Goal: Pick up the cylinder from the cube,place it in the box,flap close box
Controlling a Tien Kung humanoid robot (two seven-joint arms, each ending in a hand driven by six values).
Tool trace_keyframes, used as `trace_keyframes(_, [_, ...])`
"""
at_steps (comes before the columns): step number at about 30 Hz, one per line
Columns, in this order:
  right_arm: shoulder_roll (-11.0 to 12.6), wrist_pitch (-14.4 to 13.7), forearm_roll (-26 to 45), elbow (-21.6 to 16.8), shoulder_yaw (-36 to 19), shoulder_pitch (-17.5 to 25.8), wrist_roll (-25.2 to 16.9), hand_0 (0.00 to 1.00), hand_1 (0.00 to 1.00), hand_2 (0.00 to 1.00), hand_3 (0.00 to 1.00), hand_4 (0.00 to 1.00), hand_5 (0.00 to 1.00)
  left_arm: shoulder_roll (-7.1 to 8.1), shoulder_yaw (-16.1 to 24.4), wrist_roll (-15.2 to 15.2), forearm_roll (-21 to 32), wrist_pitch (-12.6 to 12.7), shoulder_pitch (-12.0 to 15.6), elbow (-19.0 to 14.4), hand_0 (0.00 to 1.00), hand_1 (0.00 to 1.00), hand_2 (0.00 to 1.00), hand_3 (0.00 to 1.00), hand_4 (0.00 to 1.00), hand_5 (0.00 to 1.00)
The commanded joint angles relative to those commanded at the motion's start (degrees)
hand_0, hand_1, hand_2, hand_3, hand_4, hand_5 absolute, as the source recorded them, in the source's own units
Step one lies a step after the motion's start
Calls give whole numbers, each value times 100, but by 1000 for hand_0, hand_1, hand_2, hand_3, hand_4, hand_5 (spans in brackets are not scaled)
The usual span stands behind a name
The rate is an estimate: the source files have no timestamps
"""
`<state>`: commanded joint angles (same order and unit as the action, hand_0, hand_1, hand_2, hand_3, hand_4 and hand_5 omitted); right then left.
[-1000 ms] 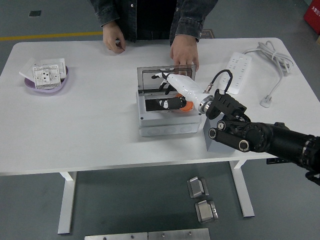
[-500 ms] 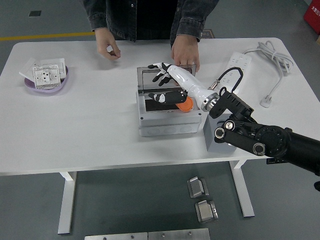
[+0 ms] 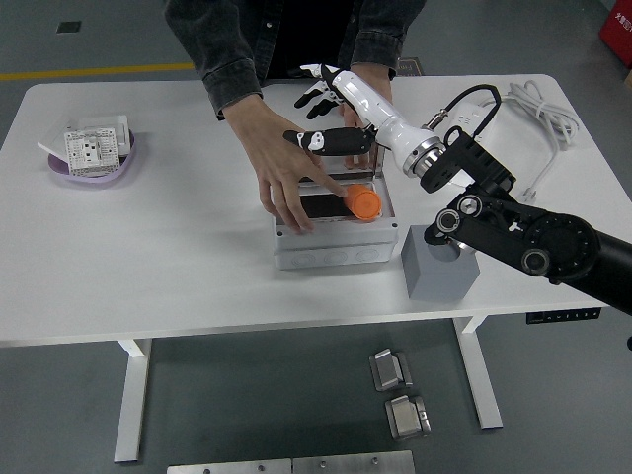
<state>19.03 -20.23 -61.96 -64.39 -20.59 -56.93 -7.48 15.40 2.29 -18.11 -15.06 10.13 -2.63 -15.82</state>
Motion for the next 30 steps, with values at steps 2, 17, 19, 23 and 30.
trace_keyframes(2, [-31, 13, 166, 178, 64, -84, -32, 623, 589, 671, 872, 852, 334, 2, -12, -1, 9, 0, 0, 0, 686, 670, 573, 627, 513, 338])
trace_keyframes(17, [-168, 170, 1178, 1116, 464, -376, -218, 645, 625, 684, 851, 855, 368, 19, -39, -5, 7, -3, -55, -8, 686, 670, 573, 626, 512, 339])
trace_keyframes(19, [-195, 189, 1273, 1178, 521, -399, -231, 664, 653, 693, 849, 872, 547, 22, -31, -5, -8, -3, -64, -11, 685, 670, 574, 626, 512, 339])
trace_keyframes(23, [-277, 200, 1436, 1265, 675, -425, -261, 664, 653, 693, 849, 872, 547, 20, -7, -4, -40, -4, -83, -18, 685, 670, 574, 626, 512, 339])
trace_keyframes(30, [-367, 195, 1653, 1368, 899, -411, -343, 720, 696, 722, 847, 881, 677, 28, 69, -2, -141, -2, -131, -43, 686, 670, 573, 626, 512, 339])
